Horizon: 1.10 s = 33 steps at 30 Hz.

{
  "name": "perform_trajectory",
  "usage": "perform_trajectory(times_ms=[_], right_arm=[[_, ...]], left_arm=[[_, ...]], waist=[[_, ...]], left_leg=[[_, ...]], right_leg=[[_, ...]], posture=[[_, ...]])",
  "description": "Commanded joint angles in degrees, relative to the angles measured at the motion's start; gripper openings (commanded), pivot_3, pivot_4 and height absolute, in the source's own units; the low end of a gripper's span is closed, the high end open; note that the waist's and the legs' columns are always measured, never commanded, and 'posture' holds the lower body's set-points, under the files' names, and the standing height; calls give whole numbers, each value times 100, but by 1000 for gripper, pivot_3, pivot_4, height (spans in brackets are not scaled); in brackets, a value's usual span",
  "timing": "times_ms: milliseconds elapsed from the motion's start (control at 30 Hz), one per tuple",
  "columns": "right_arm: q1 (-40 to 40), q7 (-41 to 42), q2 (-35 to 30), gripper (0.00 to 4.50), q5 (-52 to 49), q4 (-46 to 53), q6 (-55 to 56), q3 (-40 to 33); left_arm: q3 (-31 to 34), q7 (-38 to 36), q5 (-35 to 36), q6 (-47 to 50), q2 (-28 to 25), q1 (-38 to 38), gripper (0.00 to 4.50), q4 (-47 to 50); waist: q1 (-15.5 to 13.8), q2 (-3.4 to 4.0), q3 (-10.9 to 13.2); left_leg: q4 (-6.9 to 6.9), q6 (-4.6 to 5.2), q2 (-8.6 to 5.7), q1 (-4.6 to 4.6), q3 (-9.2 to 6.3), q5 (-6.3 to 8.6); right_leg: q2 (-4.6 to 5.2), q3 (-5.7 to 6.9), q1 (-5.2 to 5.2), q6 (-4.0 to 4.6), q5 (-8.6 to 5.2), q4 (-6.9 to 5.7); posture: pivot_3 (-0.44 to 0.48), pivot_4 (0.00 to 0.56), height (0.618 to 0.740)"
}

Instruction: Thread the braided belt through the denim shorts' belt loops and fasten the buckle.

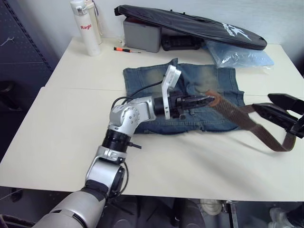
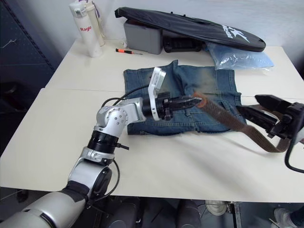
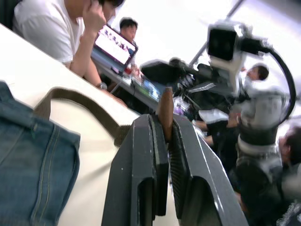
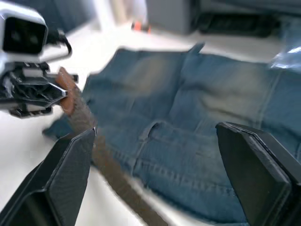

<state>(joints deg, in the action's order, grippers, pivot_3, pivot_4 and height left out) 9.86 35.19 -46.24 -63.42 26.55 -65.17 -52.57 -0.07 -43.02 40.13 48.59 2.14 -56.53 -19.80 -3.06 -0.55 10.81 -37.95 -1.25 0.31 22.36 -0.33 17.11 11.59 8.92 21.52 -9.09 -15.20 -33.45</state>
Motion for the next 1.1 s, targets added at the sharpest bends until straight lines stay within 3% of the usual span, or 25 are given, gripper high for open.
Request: perform_trajectory(times_ms=[33, 167, 267, 633, 1100], right_arm=[[-456, -1278, 572, 4472, -1901, 546, 212, -445], [-1471, -1952, 1069, 4472, -2897, 1343, 707, 126], [-1663, -2357, 1421, 4472, -3079, 1516, 1181, 853], [-858, -2967, 2254, 4472, -2940, 839, 2677, 2164], [-377, -2978, 2922, 4472, -2632, 545, 3836, 2544]], left_arm=[[479, 413, 356, 60, 399, -289, 0, -178], [788, 721, 613, 239, 733, -358, 0, -160], [859, 898, 713, 389, 884, -297, 0, -30], [952, 1367, 943, 654, 947, -97, 0, 307], [956, 1512, 872, 556, 878, -88, 0, 248]], waist=[[3, 5, -2], [13, 7, -2], [42, 7, -2], [45, 8, -2], [52, 9, -2]], left_leg=[[0, 0, -1, -1, 1, 0], [6, 1, -4, -2, 5, 0], [1, 6, -2, -7, 10, 3], [-4, 16, -3, -7, 19, 9], [-2, 17, -3, -7, 22, 10]], right_leg=[[1, -1, 0, 0, 0, -1], [2, -4, 2, 0, 0, 1], [1, -12, 1, 0, 1, -3], [-1, -24, 8, 0, 4, -6], [-2, -26, 10, -1, 4, -5]], posture=[[0, 150, 740], [0, 150, 740], [0, 150, 740], [0, 150, 740], [0, 150, 740]])
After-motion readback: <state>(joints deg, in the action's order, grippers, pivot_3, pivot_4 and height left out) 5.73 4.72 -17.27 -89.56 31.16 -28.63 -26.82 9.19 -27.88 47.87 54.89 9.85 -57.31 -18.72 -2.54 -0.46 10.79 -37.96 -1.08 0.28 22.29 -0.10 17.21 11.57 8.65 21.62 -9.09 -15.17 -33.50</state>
